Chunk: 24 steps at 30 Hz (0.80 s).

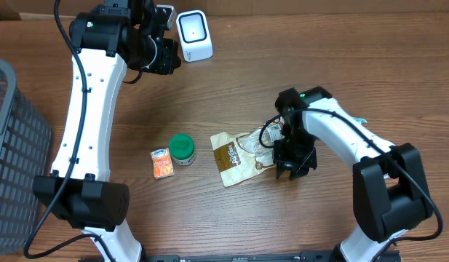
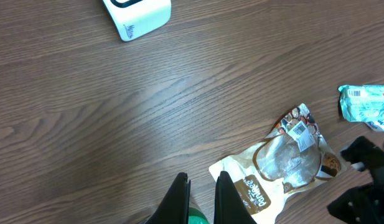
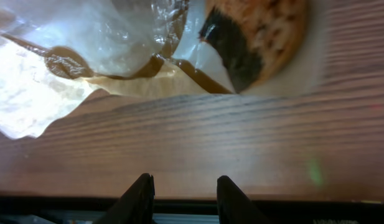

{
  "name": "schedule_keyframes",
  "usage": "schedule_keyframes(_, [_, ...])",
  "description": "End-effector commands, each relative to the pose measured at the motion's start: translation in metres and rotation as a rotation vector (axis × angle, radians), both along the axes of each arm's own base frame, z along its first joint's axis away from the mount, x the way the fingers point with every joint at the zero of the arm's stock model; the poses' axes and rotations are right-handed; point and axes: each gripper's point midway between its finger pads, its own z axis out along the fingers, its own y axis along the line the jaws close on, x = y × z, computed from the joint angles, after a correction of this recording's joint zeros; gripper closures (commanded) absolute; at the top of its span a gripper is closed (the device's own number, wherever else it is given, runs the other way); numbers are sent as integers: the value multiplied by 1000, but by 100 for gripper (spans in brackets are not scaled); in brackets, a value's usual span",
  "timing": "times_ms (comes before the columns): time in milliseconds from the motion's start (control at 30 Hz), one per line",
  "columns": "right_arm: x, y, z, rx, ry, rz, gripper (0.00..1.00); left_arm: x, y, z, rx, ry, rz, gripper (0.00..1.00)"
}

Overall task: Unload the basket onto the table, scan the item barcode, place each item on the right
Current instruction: 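Bring the left gripper to the bag and grasp its top edge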

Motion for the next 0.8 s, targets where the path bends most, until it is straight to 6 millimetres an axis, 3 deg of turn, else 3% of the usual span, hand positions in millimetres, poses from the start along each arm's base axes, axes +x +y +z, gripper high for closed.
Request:
schedule_keyframes(0, [-7,0,-9,-28,16,-53,69,0,-2,2,15,-18,-20,96])
schedule_keyframes(200, [13,-5,-26,-71,-86,-95,69,0,-2,2,15,-18,-22,96])
schedule_keyframes(433, [74,-10,-37,-91,-344,-94,69,0,-3,2,15,-17,-22,96])
schedule_keyframes(633, [117,-4,-32,-20,-510,-53,69,-2,-4,1,16,-9,-27,96])
schedule_keyframes(767, [129,-3,-23,30,-542,-9,69,-5,-11,1,15,-6,-41,96])
